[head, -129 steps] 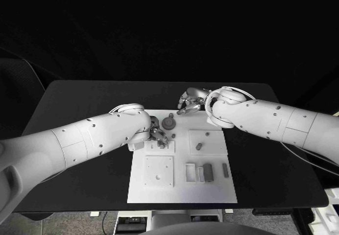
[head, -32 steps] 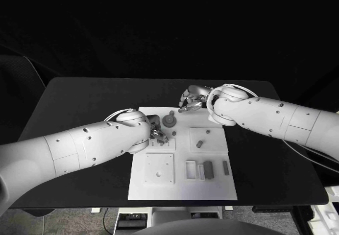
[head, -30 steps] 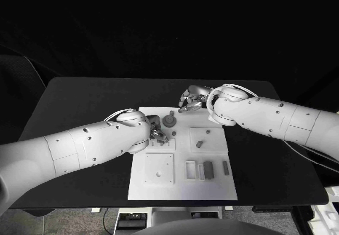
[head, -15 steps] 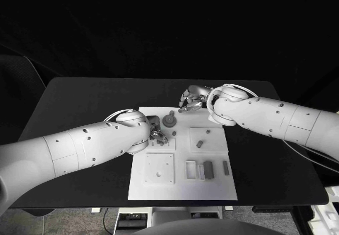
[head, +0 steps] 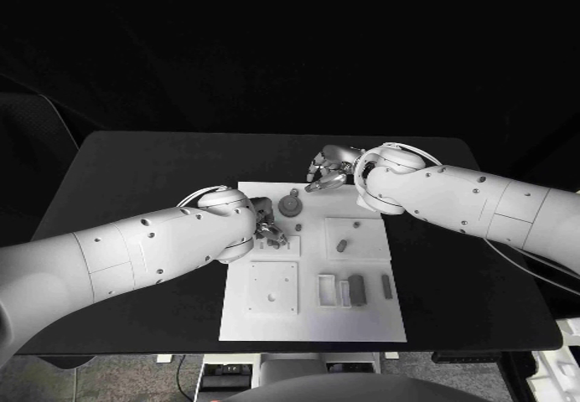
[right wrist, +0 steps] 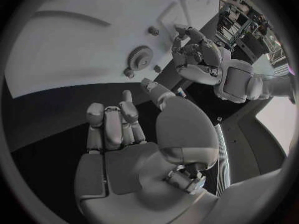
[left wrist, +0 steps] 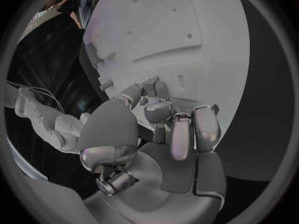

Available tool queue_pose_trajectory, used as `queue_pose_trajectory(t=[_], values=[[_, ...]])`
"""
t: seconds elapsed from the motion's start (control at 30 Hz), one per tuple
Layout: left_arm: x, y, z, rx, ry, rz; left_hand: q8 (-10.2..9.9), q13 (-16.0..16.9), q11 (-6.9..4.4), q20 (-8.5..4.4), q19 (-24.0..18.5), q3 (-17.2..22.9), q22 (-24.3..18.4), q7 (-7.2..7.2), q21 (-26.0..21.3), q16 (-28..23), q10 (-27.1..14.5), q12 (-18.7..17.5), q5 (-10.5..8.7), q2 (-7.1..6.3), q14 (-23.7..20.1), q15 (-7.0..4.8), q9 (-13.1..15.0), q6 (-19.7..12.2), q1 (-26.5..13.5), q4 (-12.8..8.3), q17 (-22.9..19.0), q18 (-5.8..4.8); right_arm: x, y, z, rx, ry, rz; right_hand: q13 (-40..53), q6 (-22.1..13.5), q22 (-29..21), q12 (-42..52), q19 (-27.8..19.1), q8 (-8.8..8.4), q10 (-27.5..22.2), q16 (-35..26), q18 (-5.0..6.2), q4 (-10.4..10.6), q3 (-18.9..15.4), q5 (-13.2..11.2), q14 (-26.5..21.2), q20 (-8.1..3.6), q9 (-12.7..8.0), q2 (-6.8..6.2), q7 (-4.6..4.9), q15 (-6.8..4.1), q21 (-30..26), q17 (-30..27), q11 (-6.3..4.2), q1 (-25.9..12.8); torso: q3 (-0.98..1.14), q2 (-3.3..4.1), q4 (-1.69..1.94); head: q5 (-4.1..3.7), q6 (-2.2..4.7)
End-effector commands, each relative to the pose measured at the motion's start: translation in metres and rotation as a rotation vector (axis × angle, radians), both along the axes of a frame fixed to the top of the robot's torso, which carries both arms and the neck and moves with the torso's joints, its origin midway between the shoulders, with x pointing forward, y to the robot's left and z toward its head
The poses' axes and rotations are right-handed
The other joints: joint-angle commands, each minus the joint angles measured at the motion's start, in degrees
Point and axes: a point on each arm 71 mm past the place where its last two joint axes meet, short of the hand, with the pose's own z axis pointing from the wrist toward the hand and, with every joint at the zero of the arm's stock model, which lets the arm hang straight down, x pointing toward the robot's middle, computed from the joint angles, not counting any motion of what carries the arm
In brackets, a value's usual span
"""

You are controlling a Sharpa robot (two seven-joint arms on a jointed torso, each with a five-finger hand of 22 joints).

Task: Assemble the parts on the task board

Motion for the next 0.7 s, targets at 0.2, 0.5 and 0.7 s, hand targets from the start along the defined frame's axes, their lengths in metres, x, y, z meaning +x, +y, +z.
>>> queue_pose_trajectory(t=[0.2, 0.5, 0.7], values=[[-0.0019, 0.0001, -0.0038, 0.003, 0.026, -0.004, 0.40, -0.10, -1.80, 0.12, 0.38, 2.90, 0.08, -1.06, 7.69, 0.34, 3.15, 0.21, 0.23, 4.58, 6.40, -0.30, -0.05, 6.36, 4.84, -2.64, 0.03, 4.87, -0.0004, 0.0008, -0.0009, -0.009, 0.008, 0.009, -0.08, 0.32, -0.08, 0.40, -0.18, 0.01, 0.23, 0.29, 0.91, -0.09, 0.37, 0.22, 0.02, -0.06, -0.10, 0.13, 0.82, -0.46, 0.34, 0.00, -0.05, -0.53, 0.03, 0.02, -0.02, 0.01, 0.01], [-0.0010, 0.0002, -0.0064, 0.007, 0.028, -0.003, 0.41, -0.11, -1.80, 0.12, 0.39, 2.90, 0.08, -1.06, 7.69, 0.34, 3.15, 0.19, 0.26, 4.59, 6.41, -0.30, -0.06, 6.35, 4.82, -2.64, 0.03, 4.87, -0.0005, 0.0008, -0.0008, -0.009, 0.008, 0.009, -0.09, 0.31, -0.08, 0.40, -0.18, 0.00, 0.23, 0.27, 0.91, -0.09, 0.38, 0.22, -0.03, -0.06, -0.10, 0.13, 0.82, -0.46, 0.34, -0.06, -0.05, -0.54, 0.05, 0.03, -0.01, -0.01, -0.02], [0.0000, 0.0000, -0.0067, 0.005, 0.014, -0.001, 0.41, -0.12, -1.80, 0.12, 0.40, 2.90, 0.08, -1.06, 7.69, 0.33, 3.15, 0.19, 0.27, 4.60, 6.42, -0.30, -0.06, 6.35, 4.81, -2.63, 0.02, 4.87, -0.0006, 0.0006, -0.0008, -0.009, 0.008, 0.009, -0.09, 0.31, -0.08, 0.41, -0.18, 0.00, 0.23, 0.29, 0.91, -0.10, 0.39, 0.22, 0.01, -0.06, -0.10, 0.13, 0.82, -0.46, 0.35, -0.02, -0.05, -0.55, 0.04, 0.02, -0.02, -0.06, -0.04]])
